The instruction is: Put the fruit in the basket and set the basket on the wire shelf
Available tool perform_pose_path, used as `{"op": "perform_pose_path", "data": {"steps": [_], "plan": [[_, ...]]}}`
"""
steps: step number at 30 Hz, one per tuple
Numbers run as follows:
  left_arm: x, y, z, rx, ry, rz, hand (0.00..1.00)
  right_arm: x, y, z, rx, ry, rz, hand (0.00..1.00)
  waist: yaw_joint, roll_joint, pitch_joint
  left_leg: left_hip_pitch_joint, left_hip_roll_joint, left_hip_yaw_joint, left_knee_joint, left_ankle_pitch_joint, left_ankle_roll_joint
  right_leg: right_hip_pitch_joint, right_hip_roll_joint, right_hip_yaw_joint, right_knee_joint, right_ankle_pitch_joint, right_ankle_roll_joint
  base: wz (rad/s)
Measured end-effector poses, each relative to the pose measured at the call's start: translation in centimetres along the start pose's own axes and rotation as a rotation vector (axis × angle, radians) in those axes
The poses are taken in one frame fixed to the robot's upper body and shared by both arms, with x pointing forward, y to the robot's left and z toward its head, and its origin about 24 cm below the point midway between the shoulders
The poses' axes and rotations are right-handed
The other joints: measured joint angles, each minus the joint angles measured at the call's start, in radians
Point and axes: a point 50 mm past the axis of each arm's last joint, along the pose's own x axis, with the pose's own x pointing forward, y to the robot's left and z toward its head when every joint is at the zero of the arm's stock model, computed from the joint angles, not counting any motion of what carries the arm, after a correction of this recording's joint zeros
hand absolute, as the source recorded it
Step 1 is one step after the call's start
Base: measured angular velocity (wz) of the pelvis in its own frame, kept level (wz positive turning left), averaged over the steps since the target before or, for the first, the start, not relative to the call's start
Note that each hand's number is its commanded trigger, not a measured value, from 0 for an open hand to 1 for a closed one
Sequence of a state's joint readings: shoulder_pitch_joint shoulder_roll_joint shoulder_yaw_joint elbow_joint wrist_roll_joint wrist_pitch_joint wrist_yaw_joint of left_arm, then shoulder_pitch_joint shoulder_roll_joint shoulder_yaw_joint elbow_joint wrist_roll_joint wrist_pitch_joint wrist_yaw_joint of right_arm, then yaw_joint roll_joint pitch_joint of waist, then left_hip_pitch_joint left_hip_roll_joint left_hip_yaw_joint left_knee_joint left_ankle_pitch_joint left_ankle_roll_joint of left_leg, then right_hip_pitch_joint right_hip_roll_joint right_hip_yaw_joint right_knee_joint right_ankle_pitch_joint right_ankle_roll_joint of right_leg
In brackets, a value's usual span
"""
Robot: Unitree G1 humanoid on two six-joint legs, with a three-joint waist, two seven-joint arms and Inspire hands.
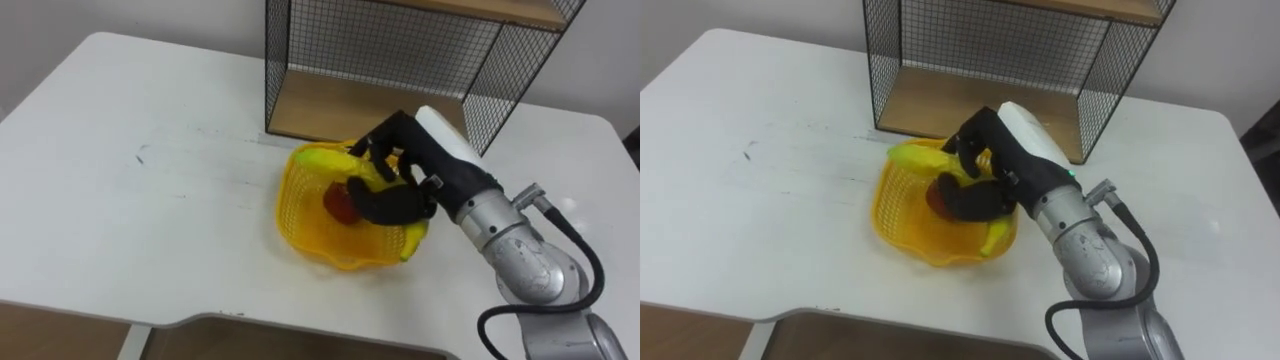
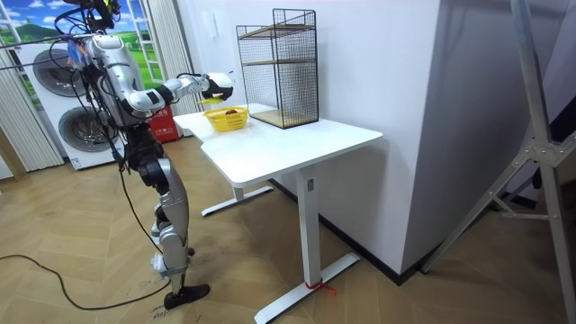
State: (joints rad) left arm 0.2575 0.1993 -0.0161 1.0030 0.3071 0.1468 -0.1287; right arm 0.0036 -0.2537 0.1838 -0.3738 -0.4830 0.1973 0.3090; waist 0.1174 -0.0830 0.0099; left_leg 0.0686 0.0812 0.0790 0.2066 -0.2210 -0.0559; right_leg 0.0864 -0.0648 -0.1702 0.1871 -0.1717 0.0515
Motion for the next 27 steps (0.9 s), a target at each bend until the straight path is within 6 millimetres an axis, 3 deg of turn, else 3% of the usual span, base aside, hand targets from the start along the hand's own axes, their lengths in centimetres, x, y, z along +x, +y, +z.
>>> {"op": "perform_pose_path", "data": {"steps": [27], "plan": [[0.1, -0.1, 0.5, 0.028, -0.009, -0.005, 0.00, -0.1, 1.1, -0.2, 0.030, 0.005, 0.044, 0.00, -0.002, 0.016, -0.0026, -0.003, 0.000, 0.000, 0.005, 0.000, 0.000, 0.002, 0.000, 0.001, 0.001, 0.000, -0.001, 0.00]]}}
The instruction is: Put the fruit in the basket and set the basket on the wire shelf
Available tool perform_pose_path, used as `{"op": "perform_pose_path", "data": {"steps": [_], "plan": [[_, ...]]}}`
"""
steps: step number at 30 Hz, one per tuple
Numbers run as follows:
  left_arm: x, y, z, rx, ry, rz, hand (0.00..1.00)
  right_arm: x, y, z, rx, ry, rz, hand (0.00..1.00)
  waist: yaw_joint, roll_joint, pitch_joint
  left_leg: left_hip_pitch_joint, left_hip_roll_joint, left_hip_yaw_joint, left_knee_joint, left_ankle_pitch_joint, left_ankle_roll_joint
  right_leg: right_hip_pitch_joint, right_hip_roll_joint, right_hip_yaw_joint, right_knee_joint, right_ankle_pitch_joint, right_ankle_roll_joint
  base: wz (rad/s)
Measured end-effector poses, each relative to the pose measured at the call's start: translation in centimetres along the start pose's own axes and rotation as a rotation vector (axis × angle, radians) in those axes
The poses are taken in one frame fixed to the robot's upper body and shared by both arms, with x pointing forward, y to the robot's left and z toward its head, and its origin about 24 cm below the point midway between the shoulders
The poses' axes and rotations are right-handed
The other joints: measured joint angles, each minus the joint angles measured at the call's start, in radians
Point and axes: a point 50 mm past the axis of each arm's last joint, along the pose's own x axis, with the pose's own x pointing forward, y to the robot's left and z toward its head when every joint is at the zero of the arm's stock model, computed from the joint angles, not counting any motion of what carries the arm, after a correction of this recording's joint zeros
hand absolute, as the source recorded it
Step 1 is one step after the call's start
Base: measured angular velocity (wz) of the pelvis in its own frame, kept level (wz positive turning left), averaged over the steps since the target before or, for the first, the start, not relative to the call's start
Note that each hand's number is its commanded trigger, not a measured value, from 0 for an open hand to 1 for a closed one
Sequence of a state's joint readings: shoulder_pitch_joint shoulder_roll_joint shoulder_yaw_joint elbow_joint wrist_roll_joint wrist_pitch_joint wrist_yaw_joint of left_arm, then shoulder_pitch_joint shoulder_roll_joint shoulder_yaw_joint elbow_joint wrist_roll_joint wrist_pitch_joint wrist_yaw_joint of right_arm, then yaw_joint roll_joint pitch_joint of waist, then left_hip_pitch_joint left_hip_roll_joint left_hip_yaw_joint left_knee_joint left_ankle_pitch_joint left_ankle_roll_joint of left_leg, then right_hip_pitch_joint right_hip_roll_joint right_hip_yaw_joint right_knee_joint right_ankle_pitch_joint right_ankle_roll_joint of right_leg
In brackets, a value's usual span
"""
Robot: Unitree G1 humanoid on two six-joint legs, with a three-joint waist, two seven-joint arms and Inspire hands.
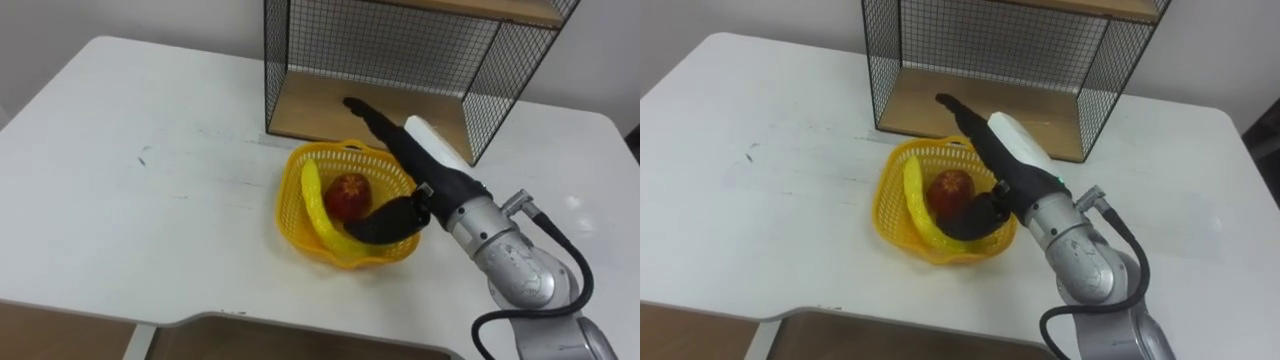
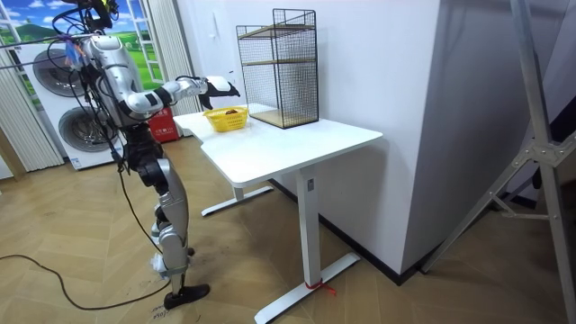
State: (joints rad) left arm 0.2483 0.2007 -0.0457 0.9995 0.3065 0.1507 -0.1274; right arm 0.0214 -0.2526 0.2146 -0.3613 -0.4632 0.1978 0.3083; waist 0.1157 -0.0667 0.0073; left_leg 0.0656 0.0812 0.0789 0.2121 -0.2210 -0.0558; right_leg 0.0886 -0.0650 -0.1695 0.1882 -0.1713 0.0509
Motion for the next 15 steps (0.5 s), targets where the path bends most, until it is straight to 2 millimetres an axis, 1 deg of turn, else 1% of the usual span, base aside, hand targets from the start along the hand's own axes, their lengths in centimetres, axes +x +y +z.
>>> {"op": "perform_pose_path", "data": {"steps": [9, 12, 13, 15], "plan": [[0.0, 0.0, -0.2, -0.022, 0.005, 0.006, 0.00, -0.1, 0.1, -0.5, 0.009, 0.019, -0.019, 0.00, -0.003, 0.004, -0.0009, 0.002, 0.000, -0.003, 0.001, 0.000, 0.000, 0.006, 0.000, -0.001, 0.000, 0.000, 0.000, 0.00], [0.0, -0.4, -0.7, -0.062, 0.022, 0.002, 0.00, 0.0, 0.2, -1.0, 0.045, 0.037, -0.036, 0.00, -0.007, 0.004, -0.0010, 0.006, 0.000, -0.005, 0.000, 0.000, 0.000, 0.011, 0.000, -0.004, 0.000, 0.000, 0.000, 0.01], [0.1, -0.6, -1.0, -0.083, 0.035, -0.001, 0.00, 0.0, 0.2, -1.1, 0.081, 0.033, -0.047, 0.00, -0.011, 0.004, -0.0008, 0.007, 0.000, -0.008, 0.001, 0.000, 0.000, 0.014, -0.001, -0.009, -0.001, 0.000, 0.000, 0.07], [0.0, -1.1, -1.7, -0.151, 0.056, -0.007, 0.00, -0.1, -0.6, -1.3, 0.132, 0.025, -0.101, 0.00, -0.021, 0.006, -0.0001, 0.006, -0.001, -0.015, 0.002, 0.000, 0.000, 0.017, -0.001, -0.013, -0.001, 0.000, 0.000, 0.09]]}}
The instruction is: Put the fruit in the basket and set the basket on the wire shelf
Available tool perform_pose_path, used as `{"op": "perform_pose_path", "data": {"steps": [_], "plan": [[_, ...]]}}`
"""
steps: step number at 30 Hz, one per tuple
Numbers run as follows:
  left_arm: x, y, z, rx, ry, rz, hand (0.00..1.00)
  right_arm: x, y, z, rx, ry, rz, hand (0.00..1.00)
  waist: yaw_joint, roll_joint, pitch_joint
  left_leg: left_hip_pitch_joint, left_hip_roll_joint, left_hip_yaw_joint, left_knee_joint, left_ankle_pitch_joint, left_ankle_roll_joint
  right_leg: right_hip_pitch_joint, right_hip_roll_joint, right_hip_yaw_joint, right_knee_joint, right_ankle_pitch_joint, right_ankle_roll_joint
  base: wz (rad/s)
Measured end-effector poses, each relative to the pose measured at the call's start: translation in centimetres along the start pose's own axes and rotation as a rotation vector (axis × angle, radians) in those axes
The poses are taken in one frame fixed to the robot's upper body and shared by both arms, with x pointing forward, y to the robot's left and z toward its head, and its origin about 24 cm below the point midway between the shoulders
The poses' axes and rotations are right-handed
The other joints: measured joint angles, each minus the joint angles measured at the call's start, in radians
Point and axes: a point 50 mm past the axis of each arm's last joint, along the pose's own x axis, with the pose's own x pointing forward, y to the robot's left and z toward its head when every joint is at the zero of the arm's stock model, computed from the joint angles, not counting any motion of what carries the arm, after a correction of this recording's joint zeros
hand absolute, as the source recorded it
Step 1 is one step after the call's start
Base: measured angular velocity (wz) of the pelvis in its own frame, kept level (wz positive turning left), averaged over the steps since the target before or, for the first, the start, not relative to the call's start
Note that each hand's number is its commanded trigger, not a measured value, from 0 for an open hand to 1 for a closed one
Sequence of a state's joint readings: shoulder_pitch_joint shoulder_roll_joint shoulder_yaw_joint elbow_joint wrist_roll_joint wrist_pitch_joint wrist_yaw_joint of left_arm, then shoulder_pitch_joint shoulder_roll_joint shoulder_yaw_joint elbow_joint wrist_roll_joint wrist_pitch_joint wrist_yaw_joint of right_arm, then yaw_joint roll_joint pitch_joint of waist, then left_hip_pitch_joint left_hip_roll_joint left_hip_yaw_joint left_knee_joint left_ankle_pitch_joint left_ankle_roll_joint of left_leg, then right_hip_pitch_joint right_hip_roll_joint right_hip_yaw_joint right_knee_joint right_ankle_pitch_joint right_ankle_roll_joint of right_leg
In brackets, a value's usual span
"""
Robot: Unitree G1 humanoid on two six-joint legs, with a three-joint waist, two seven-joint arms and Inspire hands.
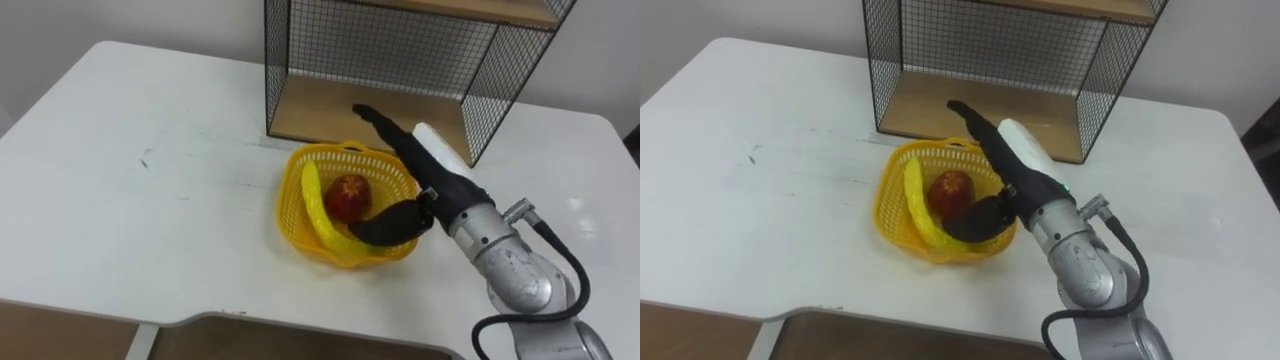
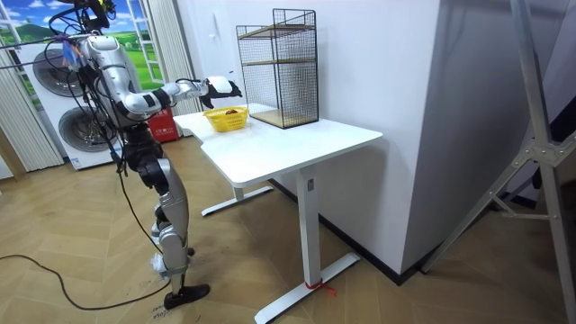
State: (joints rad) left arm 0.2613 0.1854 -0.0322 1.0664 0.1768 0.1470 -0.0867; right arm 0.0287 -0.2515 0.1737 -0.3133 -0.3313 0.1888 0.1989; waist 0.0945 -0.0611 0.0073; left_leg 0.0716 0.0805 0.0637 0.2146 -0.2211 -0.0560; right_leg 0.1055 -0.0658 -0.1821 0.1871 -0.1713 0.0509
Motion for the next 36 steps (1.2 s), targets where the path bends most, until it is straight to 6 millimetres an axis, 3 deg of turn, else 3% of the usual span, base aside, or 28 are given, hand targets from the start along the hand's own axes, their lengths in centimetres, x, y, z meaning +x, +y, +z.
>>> {"op": "perform_pose_path", "data": {"steps": [6, 12, 18, 27, 32, 36], "plan": [[-0.1, 0.3, -1.2, -0.167, 0.010, 0.021, 0.00, -0.5, -2.6, -0.5, 0.050, -0.012, -0.168, 0.00, -0.019, 0.013, -0.0002, -0.003, 0.000, -0.002, 0.009, 0.000, 0.000, 0.000, 0.000, -0.001, -0.001, 0.000, 0.000, 0.01], [-0.4, 2.0, -1.7, -0.445, -0.024, 0.153, 0.00, -1.5, -4.4, -2.4, 0.145, 0.023, -0.354, 0.00, -0.035, 0.033, 0.0013, 0.011, 0.000, -0.009, 0.008, 0.000, 0.000, 0.019, -0.001, -0.010, -0.002, 0.000, 0.000, 0.04], [-0.9, 4.1, -2.1, -0.728, -0.042, 0.340, 0.00, -3.7, -5.5, -5.3, 0.224, 0.141, -0.527, 0.00, -0.035, 0.048, -0.0066, 0.014, -0.002, -0.010, 0.006, 0.001, 0.000, 0.022, -0.002, -0.010, -0.004, 0.000, 0.000, 0.00], [-3.4, 9.3, 1.1, -0.995, -0.230, 0.669, 0.00, -6.2, -5.9, -7.0, 0.217, 0.238, -0.660, 0.00, -0.033, 0.060, -0.0087, 0.019, -0.003, -0.010, -0.002, 0.002, 0.000, 0.023, -0.003, -0.008, -0.006, -0.001, 0.001, 0.00], [-7.0, 12.6, 4.5, -1.151, -0.449, 0.855, 0.00, -7.3, -5.9, -7.7, 0.219, 0.275, -0.719, 0.00, -0.014, 0.074, -0.0192, 0.027, -0.003, -0.009, -0.011, 0.003, 0.000, 0.022, -0.004, -0.011, -0.002, -0.001, 0.001, 0.00], [-9.8, 14.1, 6.3, -1.227, -0.569, 0.994, 0.00, -8.0, -5.8, -8.2, 0.216, 0.308, -0.735, 0.00, -0.004, 0.081, -0.0206, 0.029, -0.003, -0.009, -0.012, 0.003, 0.000, 0.021, -0.004, -0.012, -0.002, -0.001, 0.001, 0.00]]}}
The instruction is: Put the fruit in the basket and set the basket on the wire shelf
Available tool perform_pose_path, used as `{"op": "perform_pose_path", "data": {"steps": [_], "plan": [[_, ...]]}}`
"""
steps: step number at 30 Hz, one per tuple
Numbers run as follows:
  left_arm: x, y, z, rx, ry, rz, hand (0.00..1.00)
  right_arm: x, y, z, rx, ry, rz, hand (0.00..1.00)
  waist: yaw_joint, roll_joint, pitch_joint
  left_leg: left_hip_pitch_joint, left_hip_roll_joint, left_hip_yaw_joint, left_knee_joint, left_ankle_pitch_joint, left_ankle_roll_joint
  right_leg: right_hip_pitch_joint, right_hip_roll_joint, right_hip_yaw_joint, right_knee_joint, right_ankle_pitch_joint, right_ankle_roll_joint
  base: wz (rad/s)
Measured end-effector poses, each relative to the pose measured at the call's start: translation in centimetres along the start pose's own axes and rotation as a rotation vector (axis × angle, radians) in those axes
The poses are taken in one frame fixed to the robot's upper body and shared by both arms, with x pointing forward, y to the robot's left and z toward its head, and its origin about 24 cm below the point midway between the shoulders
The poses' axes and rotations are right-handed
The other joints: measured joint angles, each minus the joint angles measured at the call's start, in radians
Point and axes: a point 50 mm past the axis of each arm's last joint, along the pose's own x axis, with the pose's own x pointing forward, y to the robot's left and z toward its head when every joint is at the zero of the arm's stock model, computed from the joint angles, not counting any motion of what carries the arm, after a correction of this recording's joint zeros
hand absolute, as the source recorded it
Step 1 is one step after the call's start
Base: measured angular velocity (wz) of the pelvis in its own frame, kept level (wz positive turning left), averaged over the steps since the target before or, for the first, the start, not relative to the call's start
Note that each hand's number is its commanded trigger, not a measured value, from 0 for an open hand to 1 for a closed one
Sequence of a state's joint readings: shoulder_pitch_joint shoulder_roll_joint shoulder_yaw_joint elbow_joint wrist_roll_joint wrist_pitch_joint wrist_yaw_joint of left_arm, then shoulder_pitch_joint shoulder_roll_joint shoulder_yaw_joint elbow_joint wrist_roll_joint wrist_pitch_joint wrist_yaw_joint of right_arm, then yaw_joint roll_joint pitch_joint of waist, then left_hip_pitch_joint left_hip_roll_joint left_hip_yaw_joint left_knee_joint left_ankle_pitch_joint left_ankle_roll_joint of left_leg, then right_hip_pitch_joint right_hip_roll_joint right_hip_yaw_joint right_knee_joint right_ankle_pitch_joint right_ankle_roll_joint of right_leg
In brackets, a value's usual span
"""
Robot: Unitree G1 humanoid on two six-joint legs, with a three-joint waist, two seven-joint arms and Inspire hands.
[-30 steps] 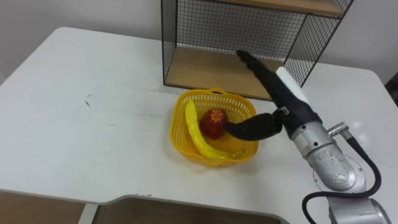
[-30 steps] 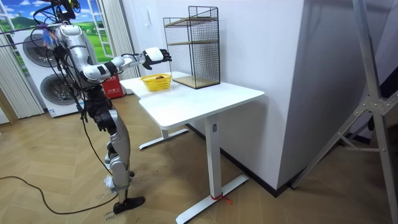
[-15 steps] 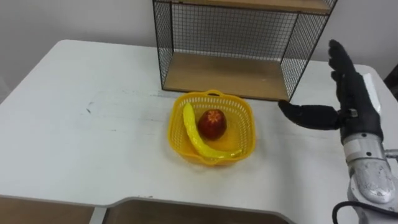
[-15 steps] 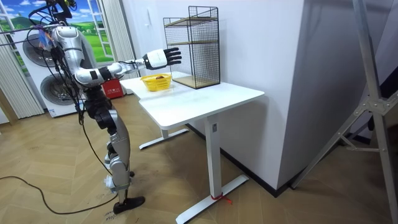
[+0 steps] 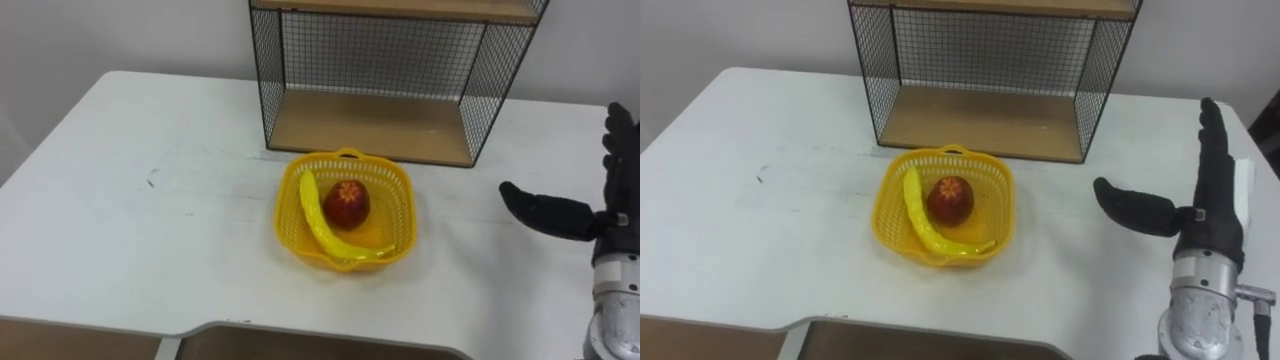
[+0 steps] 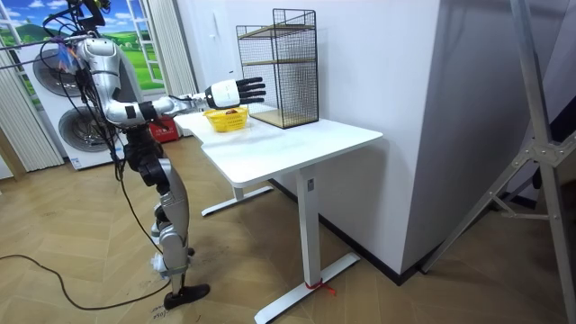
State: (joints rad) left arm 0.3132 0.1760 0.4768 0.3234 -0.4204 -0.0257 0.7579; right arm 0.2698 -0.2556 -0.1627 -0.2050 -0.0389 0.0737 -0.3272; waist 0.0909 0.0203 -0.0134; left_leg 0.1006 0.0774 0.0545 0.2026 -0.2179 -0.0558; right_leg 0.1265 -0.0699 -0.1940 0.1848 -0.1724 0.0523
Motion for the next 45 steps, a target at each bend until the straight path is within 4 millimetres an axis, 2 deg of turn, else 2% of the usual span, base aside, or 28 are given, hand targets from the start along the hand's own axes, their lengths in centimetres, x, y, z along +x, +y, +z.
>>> {"op": "perform_pose_path", "data": {"steps": [3, 5, 8, 13, 17, 19, 25, 27, 28, 30, 34, 37, 45], "plan": [[-0.1, 0.5, 2.8, -0.110, -0.091, 0.103, 0.00, -0.3, -0.2, -0.4, -0.005, 0.017, 0.000, 0.00, 0.003, -0.001, -0.0011, 0.002, 0.000, 0.004, -0.006, 0.001, 0.000, -0.005, 0.000, 0.004, -0.001, -0.001, 0.001, -0.04], [-0.3, 1.1, 5.1, -0.201, -0.157, 0.168, 0.00, -0.4, -0.6, -0.7, -0.001, 0.030, -0.013, 0.00, 0.018, 0.000, 0.0001, 0.015, 0.000, 0.019, -0.007, 0.001, 0.000, -0.006, 0.000, 0.017, -0.002, -0.003, 0.001, -0.15], [-0.9, 1.8, 7.8, -0.298, -0.250, 0.224, 0.00, -0.4, -0.7, -0.7, 0.004, 0.032, -0.018, 0.00, 0.015, -0.003, 0.0009, 0.014, -0.001, 0.013, -0.006, 0.001, 0.000, -0.005, -0.001, 0.016, -0.006, -0.004, 0.001, -0.02], [-2.0, 1.6, 9.9, -0.352, -0.344, 0.223, 0.00, -0.4, -0.7, -0.8, 0.000, 0.038, -0.013, 0.00, 0.014, 0.005, 0.0019, 0.010, -0.002, 0.011, -0.005, 0.001, 0.000, 0.001, 0.000, 0.014, -0.014, -0.003, 0.001, 0.01], [-3.2, 1.0, 11.6, -0.393, -0.428, 0.142, 0.00, -0.4, -0.5, -0.8, -0.005, 0.036, 0.010, 0.00, 0.005, 0.004, 0.0029, 0.007, -0.003, 0.008, -0.006, 0.001, 0.000, 0.006, 0.000, 0.011, -0.014, -0.003, 0.001, 0.00], [-3.5, 0.3, 11.7, -0.372, -0.448, 0.082, 0.00, -0.4, -0.4, -1.0, 0.009, 0.042, 0.016, 0.00, -0.003, 0.006, 0.0057, 0.007, -0.004, -0.004, -0.003, 0.001, 0.000, 0.012, -0.001, 0.002, -0.014, -0.003, 0.001, 0.10], [-5.0, -2.8, 11.5, -0.331, -0.454, -0.179, 0.00, -0.5, 0.0, -1.7, 0.067, 0.086, 0.070, 0.00, -0.007, 0.012, 0.0126, 0.013, -0.004, -0.003, -0.005, 0.001, 0.000, 0.012, -0.001, 0.002, -0.017, -0.004, 0.002, 0.01], [-5.5, -3.7, 11.3, -0.319, -0.448, -0.273, 0.00, -0.6, 0.4, -1.9, 0.099, 0.100, 0.102, 0.00, -0.005, 0.009, 0.0128, 0.012, -0.004, -0.003, -0.005, 0.001, 0.000, 0.014, -0.001, 0.002, -0.017, -0.005, 0.002, 0.00], [-6.0, -4.4, 11.2, -0.318, -0.438, -0.336, 0.00, -0.7, 0.7, -1.9, 0.111, 0.104, 0.124, 0.00, -0.011, 0.009, 0.0165, 0.012, -0.004, -0.003, -0.005, 0.001, 0.000, 0.015, -0.001, 0.003, -0.017, -0.005, 0.002, 0.00], [-6.6, -5.3, 11.1, -0.328, -0.418, -0.428, 0.00, -0.8, 1.3, -1.9, 0.134, 0.111, 0.168, 0.00, -0.017, 0.007, 0.0183, 0.013, -0.004, -0.003, -0.005, 0.001, 0.000, 0.015, -0.001, 0.003, -0.016, -0.005, 0.002, 0.00], [-7.8, -6.8, 11.2, -0.335, -0.415, -0.613, 0.00, -1.1, 2.0, -2.0, 0.219, 0.132, 0.220, 0.00, -0.032, -0.007, 0.0265, 0.013, -0.004, -0.004, -0.004, 0.001, 0.000, 0.015, -0.001, 0.000, -0.018, -0.005, 0.002, 0.00], [-8.8, -7.9, 11.2, -0.337, -0.408, -0.755, 0.00, -1.4, 2.7, -2.3, 0.295, 0.161, 0.265, 0.00, -0.034, -0.015, 0.0246, 0.014, -0.004, -0.003, -0.003, 0.001, 0.000, 0.015, -0.001, 0.002, -0.016, -0.005, 0.002, 0.00], [-11.1, -9.8, 10.1, -0.352, -0.331, -1.031, 0.00, -1.6, 3.2, -2.3, 0.416, 0.181, 0.310, 0.00, -0.040, -0.015, 0.0239, 0.013, -0.004, 0.001, -0.002, 0.001, 0.000, 0.011, -0.001, 0.007, -0.013, -0.004, 0.001, -0.02]]}}
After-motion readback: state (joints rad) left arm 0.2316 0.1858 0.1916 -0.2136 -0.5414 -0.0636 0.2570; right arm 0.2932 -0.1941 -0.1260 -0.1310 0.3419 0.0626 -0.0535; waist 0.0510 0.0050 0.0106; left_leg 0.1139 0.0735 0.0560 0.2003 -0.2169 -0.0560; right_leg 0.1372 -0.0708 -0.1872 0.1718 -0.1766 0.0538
